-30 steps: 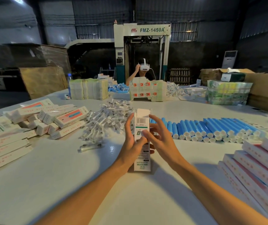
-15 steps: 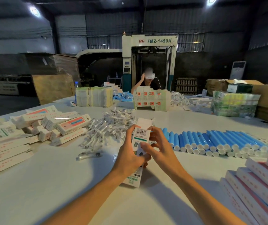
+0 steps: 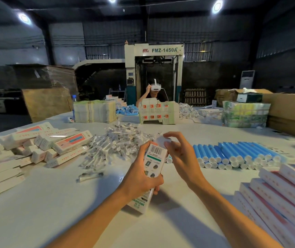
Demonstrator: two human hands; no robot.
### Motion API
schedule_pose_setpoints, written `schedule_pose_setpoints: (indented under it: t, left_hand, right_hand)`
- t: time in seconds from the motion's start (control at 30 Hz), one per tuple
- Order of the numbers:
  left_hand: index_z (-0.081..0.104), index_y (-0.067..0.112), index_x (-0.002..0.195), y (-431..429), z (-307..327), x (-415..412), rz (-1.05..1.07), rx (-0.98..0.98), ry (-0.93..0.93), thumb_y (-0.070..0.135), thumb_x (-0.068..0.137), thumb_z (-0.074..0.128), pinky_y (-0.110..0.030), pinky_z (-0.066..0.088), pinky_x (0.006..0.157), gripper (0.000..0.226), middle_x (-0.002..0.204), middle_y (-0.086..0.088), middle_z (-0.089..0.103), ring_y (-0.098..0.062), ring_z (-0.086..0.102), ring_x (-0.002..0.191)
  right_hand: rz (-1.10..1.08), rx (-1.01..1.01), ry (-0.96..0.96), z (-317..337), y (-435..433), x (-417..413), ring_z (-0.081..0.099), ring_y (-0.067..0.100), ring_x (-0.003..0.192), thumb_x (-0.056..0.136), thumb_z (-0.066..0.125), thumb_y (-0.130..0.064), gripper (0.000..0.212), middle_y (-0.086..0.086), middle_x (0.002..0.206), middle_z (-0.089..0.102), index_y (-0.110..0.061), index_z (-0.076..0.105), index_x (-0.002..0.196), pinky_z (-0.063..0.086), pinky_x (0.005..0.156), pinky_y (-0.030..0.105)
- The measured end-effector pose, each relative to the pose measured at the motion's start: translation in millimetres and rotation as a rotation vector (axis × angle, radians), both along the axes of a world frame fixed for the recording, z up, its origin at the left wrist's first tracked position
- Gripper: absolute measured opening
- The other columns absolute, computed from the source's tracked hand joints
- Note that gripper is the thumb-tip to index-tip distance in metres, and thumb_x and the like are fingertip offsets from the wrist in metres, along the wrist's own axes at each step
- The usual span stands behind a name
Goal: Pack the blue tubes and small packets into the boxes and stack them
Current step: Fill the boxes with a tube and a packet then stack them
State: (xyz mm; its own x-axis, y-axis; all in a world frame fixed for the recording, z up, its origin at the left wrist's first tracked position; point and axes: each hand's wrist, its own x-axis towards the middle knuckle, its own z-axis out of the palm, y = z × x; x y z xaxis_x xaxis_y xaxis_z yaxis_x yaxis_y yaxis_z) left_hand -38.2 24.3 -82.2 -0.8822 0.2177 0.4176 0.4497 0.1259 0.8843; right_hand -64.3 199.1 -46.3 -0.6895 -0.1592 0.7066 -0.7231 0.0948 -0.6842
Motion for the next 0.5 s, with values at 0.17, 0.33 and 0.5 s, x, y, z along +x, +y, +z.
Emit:
schedule_pose_setpoints:
  t: [0.17,0.33,0.5]
  left_hand:
    - [0.032,0.063,0.145,2.1,1.0,-0.7,0.035,-0.030,0.001,0.005,0.071,0.076,-0.049,0.063,0.054,0.104,0.092,-0.004,0.073,-0.044,0.071,0.060]
    - [0.031,0.058,0.149,1.0,0.6,0.6,0.010,-0.017,-0.006,0.004,0.072,0.076,-0.047,0.062,0.054,0.104,0.095,-0.003,0.073,-0.039,0.071,0.058]
    - [0.034,0.060,0.144,0.1,1.8,3.4,0.005,-0.002,-0.018,0.006,0.073,0.076,-0.047,0.062,0.054,0.099,0.093,-0.003,0.073,-0.038,0.070,0.057]
  right_hand:
    - [-0.063,0.073,0.076,-0.2,3.8,-1.5,0.072,0.011,0.089,0.108,0.052,-0.012,0.013,-0.009,0.094,0.076,-0.021,0.054,0.117,0.052,0.056,0.021]
    - [-0.063,0.107,0.060,2.1,6.3,-3.7,0.071,0.013,0.106,0.100,0.055,0.005,0.021,-0.019,0.107,0.074,-0.015,0.063,0.099,0.061,0.066,0.024]
    - [0.176,-0.093,-0.229,8.4,5.8,-1.5,0.074,0.024,0.105,0.104,0.063,-0.026,0.019,0.006,0.110,0.079,-0.008,0.063,0.101,0.062,0.076,0.033]
